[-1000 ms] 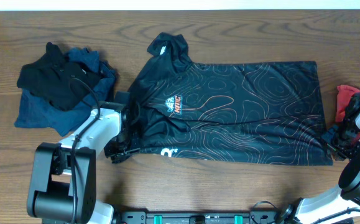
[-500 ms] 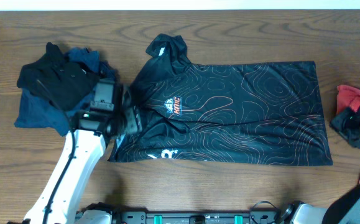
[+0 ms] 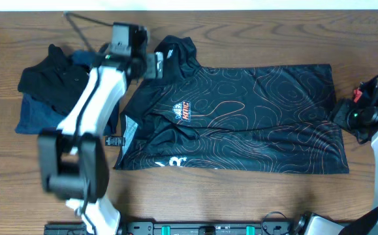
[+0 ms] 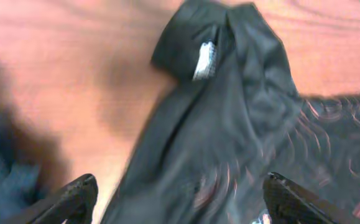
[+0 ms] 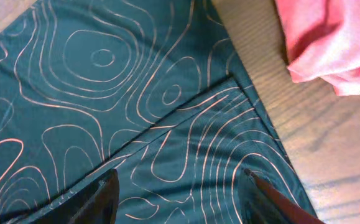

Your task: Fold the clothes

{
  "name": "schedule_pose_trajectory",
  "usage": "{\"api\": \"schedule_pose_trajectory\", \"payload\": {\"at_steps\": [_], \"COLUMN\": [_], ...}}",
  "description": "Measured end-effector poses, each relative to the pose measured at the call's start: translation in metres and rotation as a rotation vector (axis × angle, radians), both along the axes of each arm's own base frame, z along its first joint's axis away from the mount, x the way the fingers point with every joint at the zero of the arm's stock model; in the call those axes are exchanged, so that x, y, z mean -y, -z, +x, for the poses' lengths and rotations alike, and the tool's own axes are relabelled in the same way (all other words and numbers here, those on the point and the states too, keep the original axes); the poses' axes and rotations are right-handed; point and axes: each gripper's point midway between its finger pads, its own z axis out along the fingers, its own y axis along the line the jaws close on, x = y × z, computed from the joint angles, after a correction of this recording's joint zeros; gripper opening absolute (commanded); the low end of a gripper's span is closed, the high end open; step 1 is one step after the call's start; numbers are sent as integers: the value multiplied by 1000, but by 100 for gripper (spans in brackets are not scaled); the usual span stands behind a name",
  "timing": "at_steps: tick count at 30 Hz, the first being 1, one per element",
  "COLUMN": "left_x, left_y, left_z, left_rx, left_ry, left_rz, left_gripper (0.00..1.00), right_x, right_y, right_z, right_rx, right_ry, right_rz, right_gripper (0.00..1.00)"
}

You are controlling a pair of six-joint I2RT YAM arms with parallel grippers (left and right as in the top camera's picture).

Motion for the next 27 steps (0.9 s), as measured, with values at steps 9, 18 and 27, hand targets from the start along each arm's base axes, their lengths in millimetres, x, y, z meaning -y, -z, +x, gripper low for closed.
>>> {"api": "schedule_pose_trajectory", "payload": {"at_steps": [9,18,27], "left_x": [24,23,48], "left_y": [54,94,99], "left_z": [66,75,74], "left_rx": [72,51,34], "left_ry": [75,48,90], "left_rz": [-58,-79,-178], "left_gripper": [88,87,8], "right_x": [-6,-6,-4], "right_y": [1,1,-1], "right_z": [-2,-1,3], "right_rx": [-12,-10,8], "right_ry": [-20,-20,-20], "right_rz": [9,9,1], "right_gripper": [59,60,56]}}
